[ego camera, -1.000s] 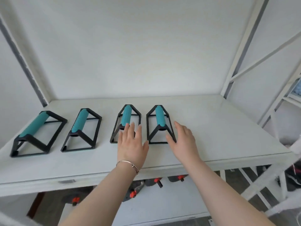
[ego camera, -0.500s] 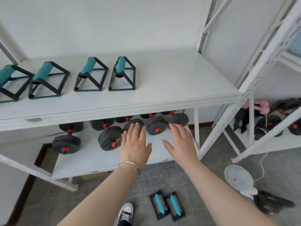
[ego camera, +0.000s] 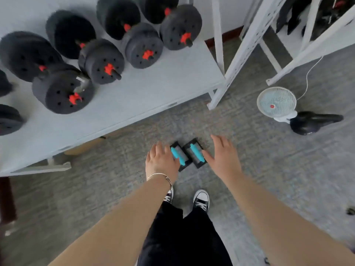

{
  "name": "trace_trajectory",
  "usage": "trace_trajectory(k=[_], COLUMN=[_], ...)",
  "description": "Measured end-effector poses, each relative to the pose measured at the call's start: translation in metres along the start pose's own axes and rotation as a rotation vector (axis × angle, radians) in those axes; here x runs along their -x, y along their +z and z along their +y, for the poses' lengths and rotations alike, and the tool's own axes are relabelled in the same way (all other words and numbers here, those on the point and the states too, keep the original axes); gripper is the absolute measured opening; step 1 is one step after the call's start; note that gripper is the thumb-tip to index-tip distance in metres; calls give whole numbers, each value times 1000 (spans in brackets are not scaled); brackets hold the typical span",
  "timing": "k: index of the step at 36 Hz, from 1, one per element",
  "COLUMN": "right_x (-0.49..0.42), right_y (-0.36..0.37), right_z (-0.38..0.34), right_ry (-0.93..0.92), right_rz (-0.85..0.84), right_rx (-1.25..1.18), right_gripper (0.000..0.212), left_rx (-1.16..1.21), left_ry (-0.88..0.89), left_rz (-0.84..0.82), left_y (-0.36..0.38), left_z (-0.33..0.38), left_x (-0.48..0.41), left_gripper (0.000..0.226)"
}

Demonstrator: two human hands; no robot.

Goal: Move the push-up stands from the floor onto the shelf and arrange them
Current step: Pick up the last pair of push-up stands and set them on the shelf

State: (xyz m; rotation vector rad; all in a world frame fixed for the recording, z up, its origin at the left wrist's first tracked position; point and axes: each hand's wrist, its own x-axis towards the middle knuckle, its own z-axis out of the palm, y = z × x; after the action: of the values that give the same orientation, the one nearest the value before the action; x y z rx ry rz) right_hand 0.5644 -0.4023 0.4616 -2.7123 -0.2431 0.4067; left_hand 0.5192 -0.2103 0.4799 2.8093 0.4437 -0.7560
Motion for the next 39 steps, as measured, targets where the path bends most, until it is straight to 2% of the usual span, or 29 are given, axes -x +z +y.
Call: trace_trajectory(k=[6,9,18,21,29,35,39], right_x=[-24,-37,-88,-104,-136,-153,-151], right_y=[120,182,349,389,447,456,444], right_z=[66,97,164,178,206,219,218], right_ry=[125,155,115,111,218,273,295], right_rz=[-150,-212,-312,-325,-335,-360,-390], right_rx=[-21,7,80,122,63,-28,-107], right_gripper=[69,73,69,70,73,42,36], left_rx=[-141,-138,129,227,565,786,889], left_ry=[70,42,-255,-342,-543,-611,-635], left_rz=[-67,-116,-348,-368,-332,-234,-189], left_y=[128,189,349,386,446,464,462], left_z=[-8,-14,-34,-37,-35,-31,-30], left_x=[-71,-108,-211,-239,-286,-296,-290], left_gripper=[67,71,79,80,80,68,52])
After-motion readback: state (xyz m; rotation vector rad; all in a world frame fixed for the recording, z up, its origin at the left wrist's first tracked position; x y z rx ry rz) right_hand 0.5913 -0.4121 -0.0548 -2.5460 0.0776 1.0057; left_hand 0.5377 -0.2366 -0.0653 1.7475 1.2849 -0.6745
